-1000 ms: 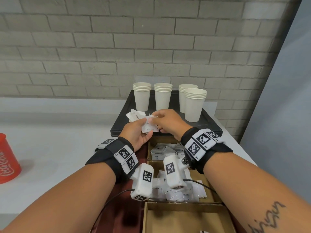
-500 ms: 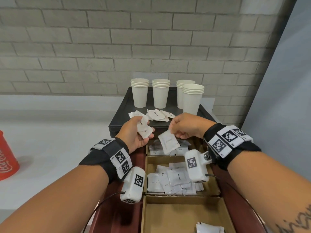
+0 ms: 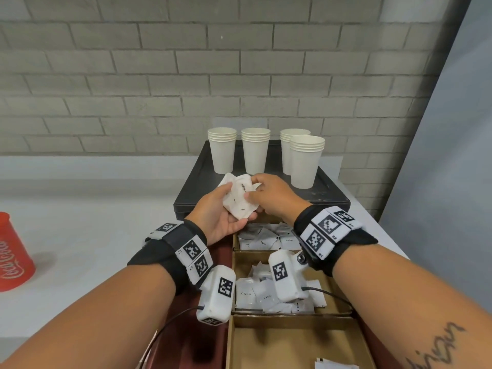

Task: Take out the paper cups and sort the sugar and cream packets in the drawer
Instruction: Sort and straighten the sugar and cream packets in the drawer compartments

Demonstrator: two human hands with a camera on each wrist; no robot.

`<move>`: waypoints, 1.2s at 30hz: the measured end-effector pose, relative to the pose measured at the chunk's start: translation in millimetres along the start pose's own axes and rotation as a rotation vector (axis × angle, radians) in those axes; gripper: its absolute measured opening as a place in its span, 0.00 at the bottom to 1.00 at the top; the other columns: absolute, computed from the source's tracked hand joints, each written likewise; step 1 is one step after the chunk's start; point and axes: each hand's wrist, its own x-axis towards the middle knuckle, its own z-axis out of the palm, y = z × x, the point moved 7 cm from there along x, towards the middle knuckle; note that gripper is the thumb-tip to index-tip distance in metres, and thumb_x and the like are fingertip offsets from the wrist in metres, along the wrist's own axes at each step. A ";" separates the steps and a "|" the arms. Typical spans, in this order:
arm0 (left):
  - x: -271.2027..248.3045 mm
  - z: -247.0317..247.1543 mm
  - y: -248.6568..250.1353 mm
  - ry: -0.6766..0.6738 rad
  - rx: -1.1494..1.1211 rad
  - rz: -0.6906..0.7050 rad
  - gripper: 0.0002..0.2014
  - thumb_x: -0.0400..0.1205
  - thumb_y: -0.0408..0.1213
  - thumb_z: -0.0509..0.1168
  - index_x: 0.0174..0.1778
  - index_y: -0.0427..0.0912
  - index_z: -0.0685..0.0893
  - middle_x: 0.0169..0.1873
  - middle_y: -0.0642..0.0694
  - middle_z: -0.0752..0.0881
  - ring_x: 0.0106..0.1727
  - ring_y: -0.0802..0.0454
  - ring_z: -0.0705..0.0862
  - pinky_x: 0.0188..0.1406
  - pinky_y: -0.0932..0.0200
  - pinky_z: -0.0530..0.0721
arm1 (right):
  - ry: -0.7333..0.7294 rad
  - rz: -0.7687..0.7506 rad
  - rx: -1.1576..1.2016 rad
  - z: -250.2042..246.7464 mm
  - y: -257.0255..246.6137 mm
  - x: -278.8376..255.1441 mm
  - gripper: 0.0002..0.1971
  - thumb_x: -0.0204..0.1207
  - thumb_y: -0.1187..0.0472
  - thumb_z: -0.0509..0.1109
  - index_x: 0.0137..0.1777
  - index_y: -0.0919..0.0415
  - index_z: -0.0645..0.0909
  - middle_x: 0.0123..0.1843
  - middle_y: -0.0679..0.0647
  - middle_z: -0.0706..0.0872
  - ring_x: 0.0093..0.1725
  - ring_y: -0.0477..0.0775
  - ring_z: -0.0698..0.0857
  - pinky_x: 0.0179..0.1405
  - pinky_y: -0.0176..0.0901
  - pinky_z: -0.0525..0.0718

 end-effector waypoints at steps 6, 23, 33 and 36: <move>3.3 -12.9 5.4 0.136 -0.015 0.062 0.15 0.88 0.44 0.51 0.64 0.41 0.73 0.46 0.39 0.85 0.29 0.45 0.89 0.19 0.67 0.83 | 0.197 0.157 0.068 -25.3 15.4 22.2 0.15 0.80 0.67 0.63 0.66 0.68 0.79 0.58 0.57 0.83 0.53 0.60 0.85 0.54 0.49 0.87; 13.4 -47.5 44.4 0.559 0.135 0.222 0.10 0.84 0.30 0.56 0.58 0.38 0.78 0.53 0.39 0.80 0.28 0.55 0.66 0.14 0.69 0.71 | 0.359 0.180 0.215 -22.8 -3.9 19.1 0.07 0.75 0.70 0.68 0.43 0.56 0.80 0.55 0.56 0.84 0.61 0.59 0.83 0.61 0.53 0.83; 18.8 -38.9 56.9 0.533 0.488 0.081 0.04 0.81 0.27 0.64 0.45 0.36 0.75 0.31 0.43 0.77 0.26 0.57 0.77 0.17 0.73 0.73 | 0.206 0.176 0.026 -23.4 -13.7 11.5 0.13 0.78 0.72 0.63 0.61 0.67 0.82 0.63 0.61 0.83 0.64 0.61 0.80 0.68 0.51 0.79; 18.4 -45.5 58.3 0.577 0.545 0.116 0.07 0.81 0.27 0.63 0.38 0.38 0.76 0.32 0.46 0.75 0.29 0.57 0.75 0.17 0.72 0.74 | 0.140 0.102 -0.083 -30.1 -28.7 -9.5 0.11 0.79 0.69 0.62 0.55 0.65 0.84 0.59 0.59 0.85 0.62 0.57 0.81 0.62 0.42 0.79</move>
